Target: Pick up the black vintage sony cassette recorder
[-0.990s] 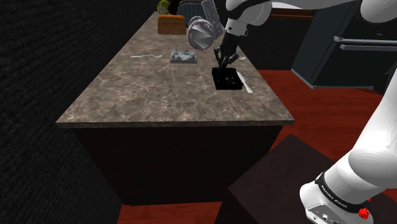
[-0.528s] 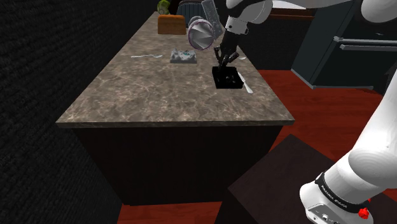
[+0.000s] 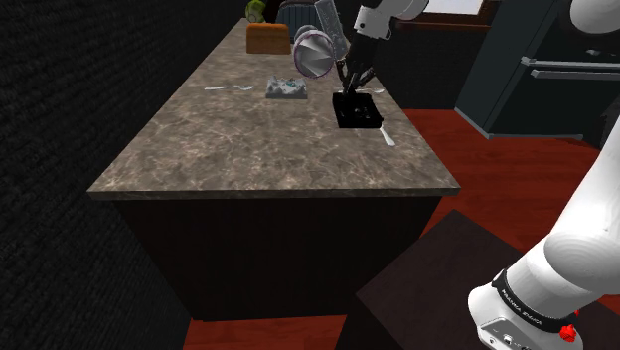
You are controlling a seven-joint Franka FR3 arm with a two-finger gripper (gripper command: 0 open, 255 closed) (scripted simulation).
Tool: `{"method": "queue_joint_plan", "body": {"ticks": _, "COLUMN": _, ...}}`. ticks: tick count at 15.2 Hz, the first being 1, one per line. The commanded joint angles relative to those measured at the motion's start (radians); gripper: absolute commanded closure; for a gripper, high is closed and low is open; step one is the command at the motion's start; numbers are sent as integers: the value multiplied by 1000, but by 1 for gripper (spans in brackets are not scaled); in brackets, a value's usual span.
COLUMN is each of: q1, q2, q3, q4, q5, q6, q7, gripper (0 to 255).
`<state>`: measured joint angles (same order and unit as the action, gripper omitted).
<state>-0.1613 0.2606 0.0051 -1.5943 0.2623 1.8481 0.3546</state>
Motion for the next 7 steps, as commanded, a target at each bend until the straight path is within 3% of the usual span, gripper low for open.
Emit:
{"method": "queue_joint_plan", "body": {"ticks": 1, "q1": -1, "q2": 0, "q3": -1, "q4": 30, "q5": -2, "q6": -29, "q7": 6, "gripper": 255}}
{"method": "queue_joint_plan", "body": {"ticks": 7, "q1": -3, "q2": -2, "q3": -1, "q4": 83, "q5": -5, "q6": -82, "q7": 18, "gripper": 255}}
